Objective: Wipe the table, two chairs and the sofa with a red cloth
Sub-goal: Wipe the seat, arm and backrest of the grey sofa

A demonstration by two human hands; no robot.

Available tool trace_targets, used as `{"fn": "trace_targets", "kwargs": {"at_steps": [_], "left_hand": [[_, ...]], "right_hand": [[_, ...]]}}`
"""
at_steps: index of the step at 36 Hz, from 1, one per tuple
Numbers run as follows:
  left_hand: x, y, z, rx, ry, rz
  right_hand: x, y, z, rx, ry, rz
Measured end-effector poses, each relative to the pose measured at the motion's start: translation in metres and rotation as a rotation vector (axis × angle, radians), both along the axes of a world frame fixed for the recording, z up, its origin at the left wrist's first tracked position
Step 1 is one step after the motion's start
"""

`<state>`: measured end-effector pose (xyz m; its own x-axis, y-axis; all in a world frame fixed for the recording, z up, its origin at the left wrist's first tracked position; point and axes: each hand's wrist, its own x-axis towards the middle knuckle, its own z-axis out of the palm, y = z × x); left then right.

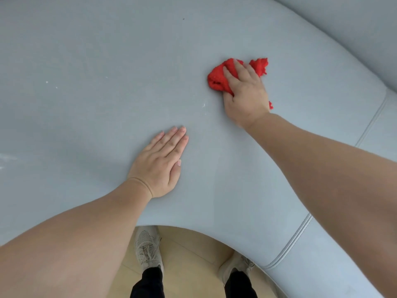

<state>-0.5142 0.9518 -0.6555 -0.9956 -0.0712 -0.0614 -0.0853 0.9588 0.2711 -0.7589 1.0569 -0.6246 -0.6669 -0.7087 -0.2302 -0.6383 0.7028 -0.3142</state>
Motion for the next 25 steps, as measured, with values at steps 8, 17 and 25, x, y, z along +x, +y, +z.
{"fn": "trace_targets", "kwargs": {"at_steps": [8,17,25], "left_hand": [[0.001,0.003,0.009,0.004,-0.015,0.017],[0.027,-0.002,0.023,0.071,0.030,0.163],[0.071,-0.009,0.027,0.032,-0.025,0.160]], "right_hand": [[0.043,0.006,0.001,0.014,-0.025,0.103],[0.103,0.028,0.003,-0.032,-0.074,0.154],[0.163,0.056,0.005,-0.083,-0.039,0.253]]}}
